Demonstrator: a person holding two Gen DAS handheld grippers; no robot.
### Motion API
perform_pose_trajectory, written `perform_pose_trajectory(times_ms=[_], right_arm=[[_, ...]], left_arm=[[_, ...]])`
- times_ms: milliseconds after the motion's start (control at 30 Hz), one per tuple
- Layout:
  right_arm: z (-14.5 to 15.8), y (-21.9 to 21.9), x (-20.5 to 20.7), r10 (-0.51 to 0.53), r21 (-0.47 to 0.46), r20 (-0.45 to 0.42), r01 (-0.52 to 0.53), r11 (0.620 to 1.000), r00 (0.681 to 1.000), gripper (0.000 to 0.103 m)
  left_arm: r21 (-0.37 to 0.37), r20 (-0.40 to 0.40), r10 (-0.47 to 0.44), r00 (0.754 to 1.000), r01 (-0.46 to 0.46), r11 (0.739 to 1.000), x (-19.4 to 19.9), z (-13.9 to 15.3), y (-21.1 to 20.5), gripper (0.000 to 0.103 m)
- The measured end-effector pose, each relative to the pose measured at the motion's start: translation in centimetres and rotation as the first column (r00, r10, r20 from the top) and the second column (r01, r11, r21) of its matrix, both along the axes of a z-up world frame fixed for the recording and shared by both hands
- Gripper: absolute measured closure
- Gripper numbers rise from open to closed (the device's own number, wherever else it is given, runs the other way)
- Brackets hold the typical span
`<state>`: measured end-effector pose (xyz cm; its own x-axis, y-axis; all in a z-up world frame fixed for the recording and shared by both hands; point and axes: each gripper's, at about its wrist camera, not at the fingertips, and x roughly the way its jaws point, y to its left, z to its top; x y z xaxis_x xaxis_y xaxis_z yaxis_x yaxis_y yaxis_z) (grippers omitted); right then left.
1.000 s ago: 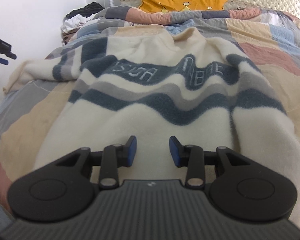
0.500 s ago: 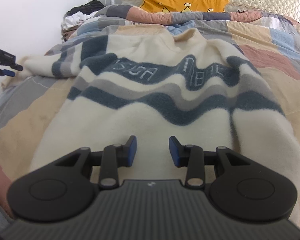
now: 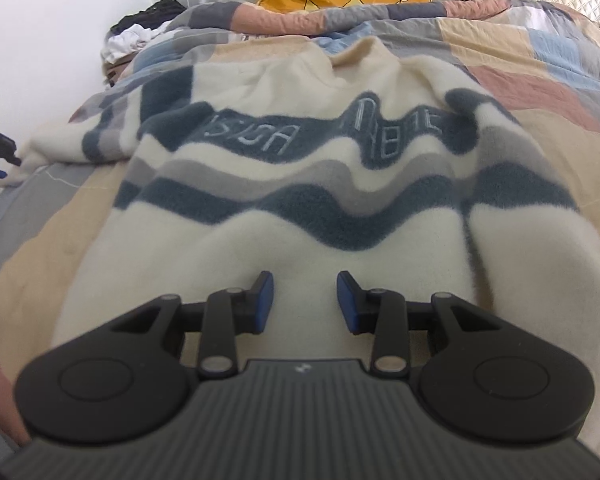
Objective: Fold large clothes
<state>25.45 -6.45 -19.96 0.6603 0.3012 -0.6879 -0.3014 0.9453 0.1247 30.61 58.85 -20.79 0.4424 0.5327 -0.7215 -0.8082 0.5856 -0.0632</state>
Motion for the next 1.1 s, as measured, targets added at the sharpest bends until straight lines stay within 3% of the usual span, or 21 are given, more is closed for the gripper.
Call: perform_pose_trajectory(times_ms=[200, 333, 533, 667, 767, 933, 1100], right_arm=[[-0.2, 0.5, 0.3, -0.006, -0.025, -0.007, 0.006, 1.0, 1.0, 0.065], [0.3, -0.7, -0.1, -0.035, 0.027, -0.019, 0.036, 0.999, 0.999, 0.065], [2.0, -1.8, -1.2, -0.06, 0.073, 0.05, 0.056, 0.996, 0.997, 0.065], [3.8, -2.9, -2.7, -0.087, 0.065, 0.148, 0.078, 0.995, 0.985, 0.065], [4.5, -3.9, -3.5, -0.118, 0.074, 0.191, 0.105, 0.992, 0.974, 0.065], [5.5, -6.0, -4.2, -0.168, 0.096, 0.221, 0.15, 0.984, 0.961, 0.065], [5.6, -7.6, -4.2, -0.22, 0.085, 0.216, 0.206, 0.975, 0.951, 0.065]], left_arm=[[0.007, 0.048, 0.007, 0.999, -0.007, 1.0, -0.5, -1.0, 0.1, 0.056], [0.045, 0.043, -0.026, 0.999, 0.024, 0.999, -1.9, 0.1, -1.9, 0.056], [0.077, 0.066, -0.123, 0.99, 0.118, 0.99, -5.1, 4.3, -7.5, 0.056], [0.091, 0.108, -0.227, 0.968, 0.218, 0.972, -6.6, 8.6, -13.3, 0.056], [0.099, 0.148, -0.327, 0.933, 0.315, 0.944, -7.2, 12.4, -18.9, 0.056], [0.154, 0.191, -0.486, 0.853, 0.463, 0.873, -7.5, 18.7, -28.7, 0.056], [0.183, 0.182, -0.626, 0.759, 0.599, 0.78, -7.3, 23.1, -38.7, 0.056]])
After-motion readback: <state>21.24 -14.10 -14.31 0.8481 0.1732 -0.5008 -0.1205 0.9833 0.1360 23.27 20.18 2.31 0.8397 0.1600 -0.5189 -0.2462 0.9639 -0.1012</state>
